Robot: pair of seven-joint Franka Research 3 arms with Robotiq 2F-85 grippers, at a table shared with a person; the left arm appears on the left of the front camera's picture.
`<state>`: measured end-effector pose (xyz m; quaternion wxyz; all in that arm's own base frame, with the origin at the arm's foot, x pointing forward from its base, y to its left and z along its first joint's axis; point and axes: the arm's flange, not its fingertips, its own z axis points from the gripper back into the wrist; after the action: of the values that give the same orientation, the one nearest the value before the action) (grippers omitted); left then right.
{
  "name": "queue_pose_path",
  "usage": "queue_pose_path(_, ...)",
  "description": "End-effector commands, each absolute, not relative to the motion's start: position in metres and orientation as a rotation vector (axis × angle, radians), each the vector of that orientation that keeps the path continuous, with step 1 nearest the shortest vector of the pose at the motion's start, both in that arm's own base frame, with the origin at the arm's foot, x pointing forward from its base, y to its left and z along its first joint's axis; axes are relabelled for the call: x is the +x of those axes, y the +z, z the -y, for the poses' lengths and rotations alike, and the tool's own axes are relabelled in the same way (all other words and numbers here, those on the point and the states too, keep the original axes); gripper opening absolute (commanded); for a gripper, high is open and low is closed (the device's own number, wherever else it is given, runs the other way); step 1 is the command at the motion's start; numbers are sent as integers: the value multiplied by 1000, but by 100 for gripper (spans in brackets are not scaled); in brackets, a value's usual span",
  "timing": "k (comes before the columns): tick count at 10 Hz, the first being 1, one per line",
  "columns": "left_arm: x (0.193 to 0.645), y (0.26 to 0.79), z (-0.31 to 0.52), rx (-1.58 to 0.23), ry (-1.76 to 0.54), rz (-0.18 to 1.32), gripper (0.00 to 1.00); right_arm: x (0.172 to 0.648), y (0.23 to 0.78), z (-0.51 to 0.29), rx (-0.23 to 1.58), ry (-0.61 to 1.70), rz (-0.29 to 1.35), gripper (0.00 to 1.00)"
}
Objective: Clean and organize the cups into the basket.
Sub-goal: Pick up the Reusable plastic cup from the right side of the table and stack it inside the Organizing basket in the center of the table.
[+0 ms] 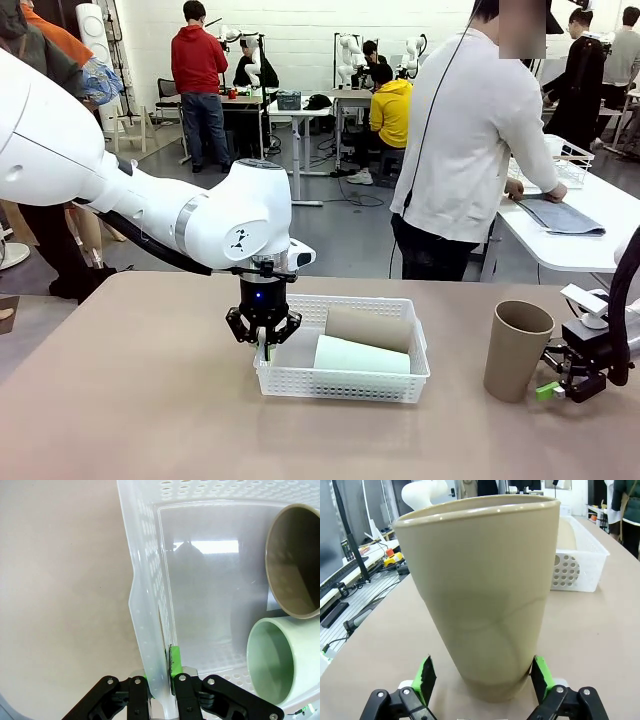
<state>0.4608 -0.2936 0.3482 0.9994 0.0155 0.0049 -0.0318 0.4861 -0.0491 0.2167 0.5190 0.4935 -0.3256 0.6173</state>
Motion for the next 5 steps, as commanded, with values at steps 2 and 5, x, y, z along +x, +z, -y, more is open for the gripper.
queue_pose_path(2, 459, 348, 294, 33, -69, -12, 0, 490, 217, 29, 1180, 1490, 790, 100)
queue_pose_path(5, 459, 348, 294, 33, -69, -12, 0, 493, 216, 10, 1197, 1509, 778, 100)
